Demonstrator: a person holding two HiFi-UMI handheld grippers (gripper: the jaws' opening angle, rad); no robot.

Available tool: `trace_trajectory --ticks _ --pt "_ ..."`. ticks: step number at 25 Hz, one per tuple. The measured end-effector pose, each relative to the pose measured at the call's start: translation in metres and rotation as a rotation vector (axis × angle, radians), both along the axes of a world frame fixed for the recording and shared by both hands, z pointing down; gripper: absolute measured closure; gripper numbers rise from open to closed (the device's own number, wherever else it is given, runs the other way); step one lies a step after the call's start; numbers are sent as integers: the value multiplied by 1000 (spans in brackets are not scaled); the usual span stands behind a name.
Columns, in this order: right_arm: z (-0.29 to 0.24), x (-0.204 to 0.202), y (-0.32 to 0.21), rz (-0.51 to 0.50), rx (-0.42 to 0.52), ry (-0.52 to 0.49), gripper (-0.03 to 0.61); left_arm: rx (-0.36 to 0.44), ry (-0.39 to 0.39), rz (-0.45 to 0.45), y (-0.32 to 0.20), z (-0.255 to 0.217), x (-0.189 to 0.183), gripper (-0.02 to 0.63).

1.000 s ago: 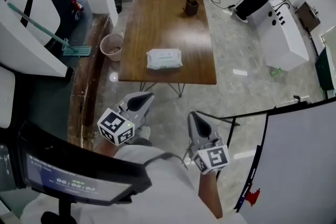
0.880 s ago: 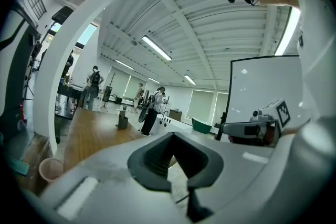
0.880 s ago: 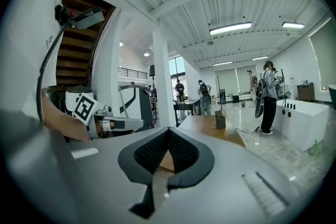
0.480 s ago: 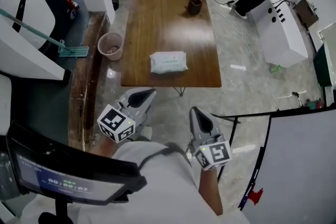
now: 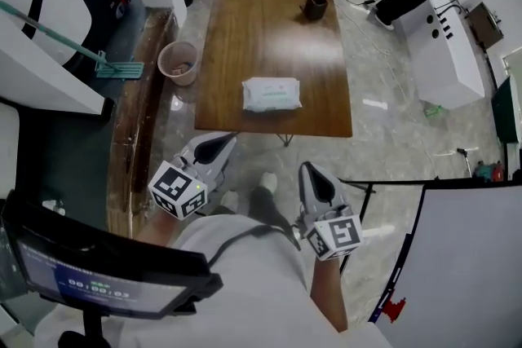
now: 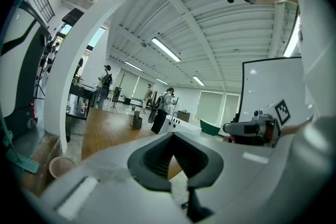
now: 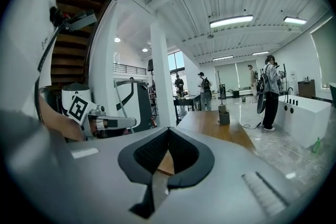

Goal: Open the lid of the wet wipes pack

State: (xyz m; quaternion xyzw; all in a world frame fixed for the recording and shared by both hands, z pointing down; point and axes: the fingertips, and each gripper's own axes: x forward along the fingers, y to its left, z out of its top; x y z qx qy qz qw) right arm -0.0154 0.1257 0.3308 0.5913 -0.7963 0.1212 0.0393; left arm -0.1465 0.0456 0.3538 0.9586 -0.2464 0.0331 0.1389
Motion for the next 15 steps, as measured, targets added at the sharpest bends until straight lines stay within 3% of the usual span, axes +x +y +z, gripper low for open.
trace_trajectory --ticks 9,15 --pt "-6 -12 -40 -127 22 -14 569 8 -41 -108 -17 -1 -16 609" --pt "-2 2 -91 -219 25 -15 569 -2 -70 -174 -52 7 -1 611"
